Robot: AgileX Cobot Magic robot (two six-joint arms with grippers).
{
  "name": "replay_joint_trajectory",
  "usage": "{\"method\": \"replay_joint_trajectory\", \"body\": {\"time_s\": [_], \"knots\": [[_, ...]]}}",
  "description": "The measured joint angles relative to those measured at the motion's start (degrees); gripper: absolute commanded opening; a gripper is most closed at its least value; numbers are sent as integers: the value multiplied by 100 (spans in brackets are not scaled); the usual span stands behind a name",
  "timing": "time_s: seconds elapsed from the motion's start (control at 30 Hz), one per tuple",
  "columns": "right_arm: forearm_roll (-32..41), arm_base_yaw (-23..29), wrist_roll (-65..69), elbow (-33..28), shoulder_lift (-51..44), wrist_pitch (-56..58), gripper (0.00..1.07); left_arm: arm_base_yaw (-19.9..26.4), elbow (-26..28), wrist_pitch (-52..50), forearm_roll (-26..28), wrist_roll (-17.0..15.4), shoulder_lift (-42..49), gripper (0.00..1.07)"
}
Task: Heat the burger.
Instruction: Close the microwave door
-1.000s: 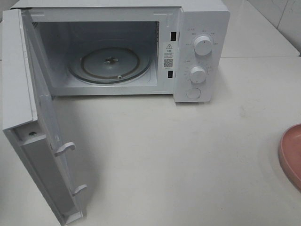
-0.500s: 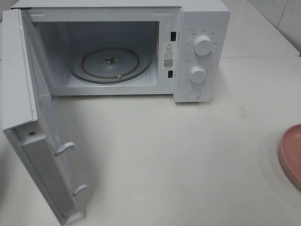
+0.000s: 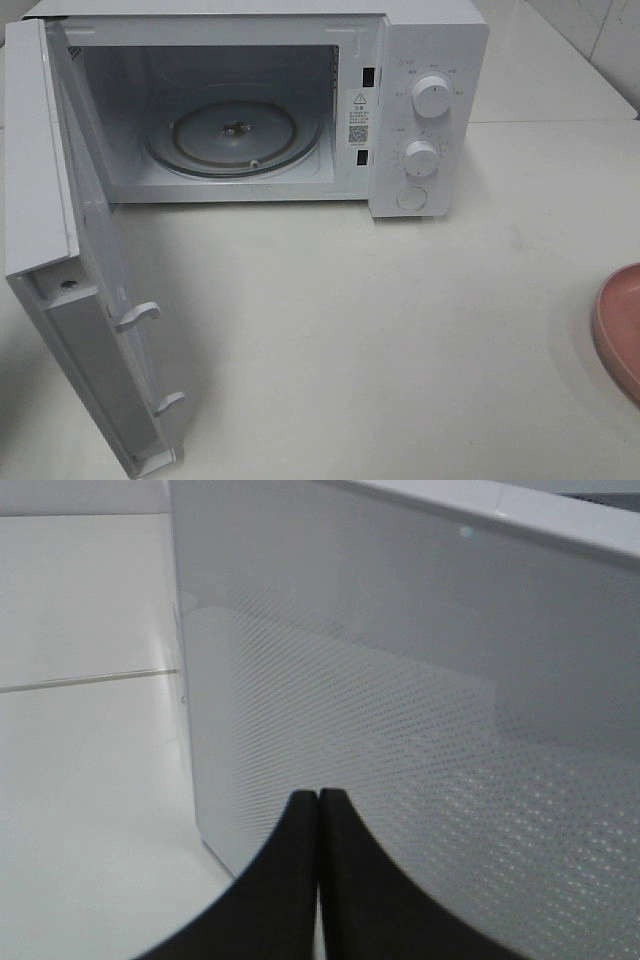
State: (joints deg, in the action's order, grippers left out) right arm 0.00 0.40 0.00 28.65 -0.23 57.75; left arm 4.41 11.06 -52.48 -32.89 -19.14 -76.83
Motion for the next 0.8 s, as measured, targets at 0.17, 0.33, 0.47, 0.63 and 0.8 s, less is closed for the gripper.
{"method": "replay_joint_trajectory", "body": {"time_s": [0.17,0.33,0.47,0.63,0.8], "knots": [[0,0,0,0,0,0,76,-23,115,-172,-17,-6,-304,0],[0,0,0,0,0,0,76,-573,355,-172,23,0,-630,0],[0,0,0,0,0,0,76,-1106,504,-29,556,138,-814,0],[0,0,0,0,0,0,76,-2040,819,-29,1587,665,-1157,0],[0,0,0,0,0,0,76,-2762,1152,29,2647,1129,-1438,0]]}}
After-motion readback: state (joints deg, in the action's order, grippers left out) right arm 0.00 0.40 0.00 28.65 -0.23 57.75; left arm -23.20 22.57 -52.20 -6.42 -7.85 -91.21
